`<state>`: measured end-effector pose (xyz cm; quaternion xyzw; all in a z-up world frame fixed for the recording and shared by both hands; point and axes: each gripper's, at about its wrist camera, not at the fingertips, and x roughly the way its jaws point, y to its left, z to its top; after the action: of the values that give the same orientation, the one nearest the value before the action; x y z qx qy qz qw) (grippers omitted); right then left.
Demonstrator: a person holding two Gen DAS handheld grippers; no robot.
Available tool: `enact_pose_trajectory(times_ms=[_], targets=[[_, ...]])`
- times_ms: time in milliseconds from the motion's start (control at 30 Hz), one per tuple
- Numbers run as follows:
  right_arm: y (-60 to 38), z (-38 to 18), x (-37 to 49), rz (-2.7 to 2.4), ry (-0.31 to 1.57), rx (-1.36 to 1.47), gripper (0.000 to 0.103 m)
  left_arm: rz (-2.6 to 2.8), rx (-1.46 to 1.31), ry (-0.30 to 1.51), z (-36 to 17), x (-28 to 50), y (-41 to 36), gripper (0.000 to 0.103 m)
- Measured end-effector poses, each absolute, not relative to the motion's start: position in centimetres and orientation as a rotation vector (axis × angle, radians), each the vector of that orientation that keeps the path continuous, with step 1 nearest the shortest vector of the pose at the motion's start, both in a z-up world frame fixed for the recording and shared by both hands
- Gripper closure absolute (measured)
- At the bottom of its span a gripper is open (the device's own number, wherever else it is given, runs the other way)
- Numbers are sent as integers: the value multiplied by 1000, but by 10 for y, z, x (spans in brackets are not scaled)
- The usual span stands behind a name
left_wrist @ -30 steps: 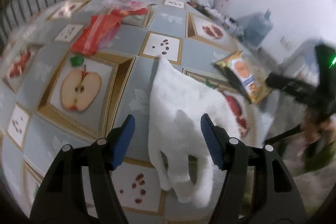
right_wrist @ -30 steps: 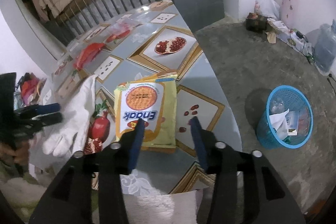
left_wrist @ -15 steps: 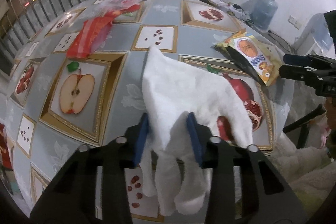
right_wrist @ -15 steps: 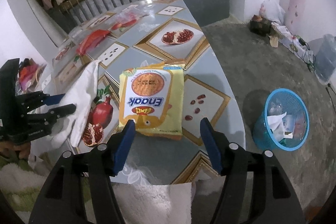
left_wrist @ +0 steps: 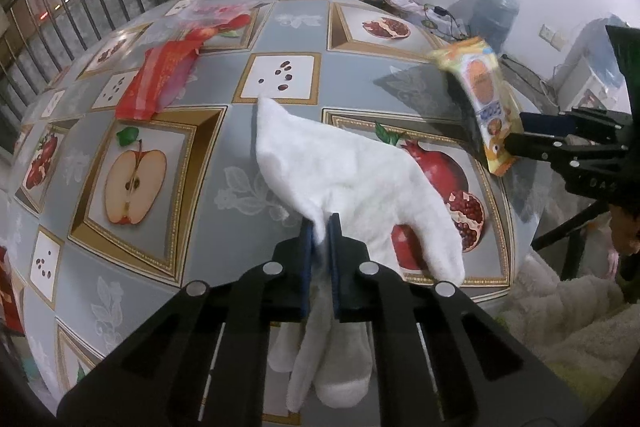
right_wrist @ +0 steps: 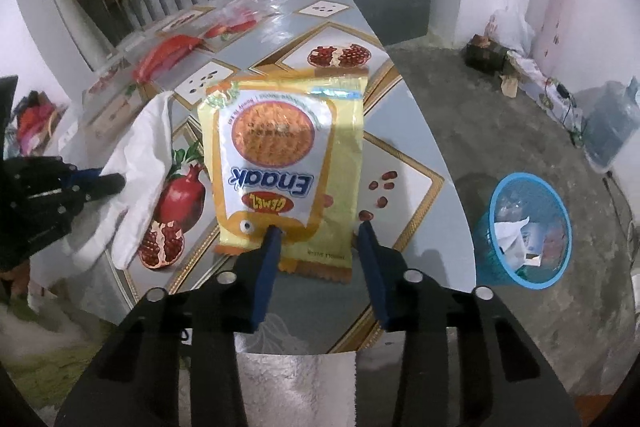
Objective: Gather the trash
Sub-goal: 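Carry the white cloth and Enaak bag over the blue wastebasket with both tools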
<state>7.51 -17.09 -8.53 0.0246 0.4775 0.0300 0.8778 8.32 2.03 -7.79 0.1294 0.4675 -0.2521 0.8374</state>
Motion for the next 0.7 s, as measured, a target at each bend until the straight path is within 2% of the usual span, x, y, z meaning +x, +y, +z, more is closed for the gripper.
enact_pose_trajectory(times_ms=[100,167,267,700], targets=[[-169,-85,76,51,991,39,76,-532,259,988,-76,84,23,98],[-170,-85,77,44,989,48,90,-527,251,986,-76,86,25,98],[-174,-85,77,41,984,73,96,-518,233,983,-74,90,29,98],[-187,-67,75,4,911,122,99,-487,200,940,-58,95,40,98]])
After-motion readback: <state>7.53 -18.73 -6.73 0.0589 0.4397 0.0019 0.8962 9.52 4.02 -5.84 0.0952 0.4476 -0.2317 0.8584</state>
